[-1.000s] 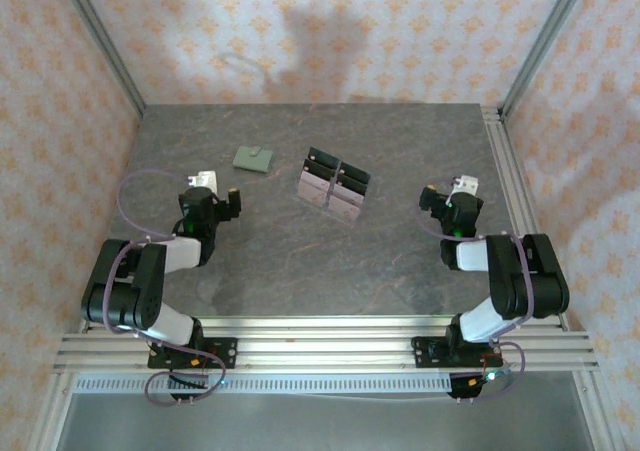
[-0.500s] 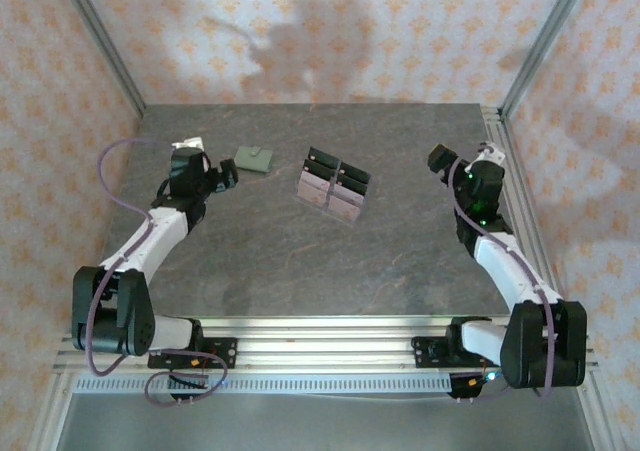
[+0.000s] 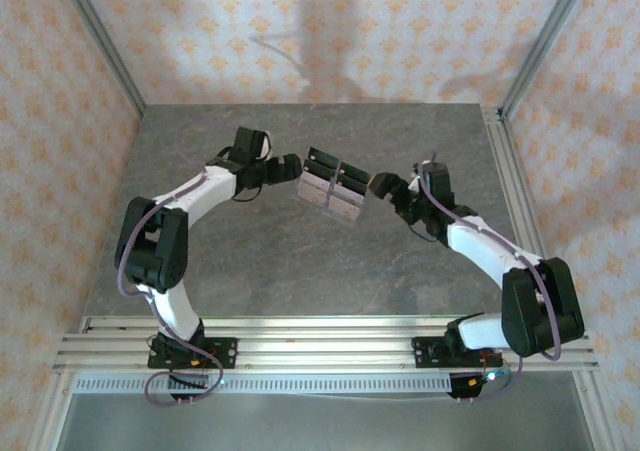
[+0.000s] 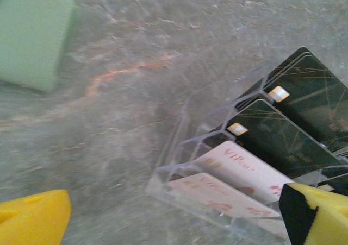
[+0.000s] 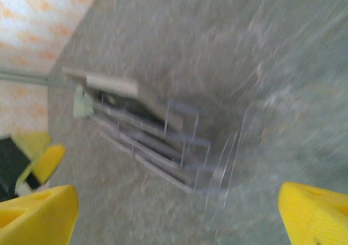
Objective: Put the credit cards into the card holder
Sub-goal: Move the storage box to the center of the table.
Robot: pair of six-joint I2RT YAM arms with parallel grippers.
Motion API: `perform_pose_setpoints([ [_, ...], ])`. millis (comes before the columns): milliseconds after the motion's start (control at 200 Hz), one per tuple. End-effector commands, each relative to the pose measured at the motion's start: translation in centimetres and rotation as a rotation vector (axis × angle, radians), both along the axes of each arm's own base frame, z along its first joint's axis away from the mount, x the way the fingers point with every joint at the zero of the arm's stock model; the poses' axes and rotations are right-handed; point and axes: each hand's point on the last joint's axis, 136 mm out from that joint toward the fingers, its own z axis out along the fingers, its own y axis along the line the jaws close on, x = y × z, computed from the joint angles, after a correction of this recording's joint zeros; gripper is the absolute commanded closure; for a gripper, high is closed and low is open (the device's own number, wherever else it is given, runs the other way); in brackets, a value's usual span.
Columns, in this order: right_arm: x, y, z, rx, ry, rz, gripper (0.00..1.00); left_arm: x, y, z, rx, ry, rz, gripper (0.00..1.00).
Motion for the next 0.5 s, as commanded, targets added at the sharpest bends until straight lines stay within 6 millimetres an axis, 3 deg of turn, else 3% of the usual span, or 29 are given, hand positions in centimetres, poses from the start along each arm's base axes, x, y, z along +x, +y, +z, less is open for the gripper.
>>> perform_pose_setpoints([
  [0,-2.0,0.9,-2.8,-0.016,0.104,-0.003,0.09,1.9,-2.2,0.7,-0.110,-0.022,0.038,0.00],
  [240,-3.1,2.6,-4.5,-0.044,0.131,0.038,0.18,3.6,-3.7,0.1,-0.178,-0.081,0.091,0.00],
  [265,-3.1,2.8,-4.5,-0.043,0.130,0.041,0.19,3.7,-3.8,-1.3,-0.169,-0.060,0.093,0.00],
  [495,-2.6,3.6,-5.5,-0.032,0.146,0.045,0.23,3.8,-5.4,-2.8,-0.168,-0.046,0.067,0.00],
])
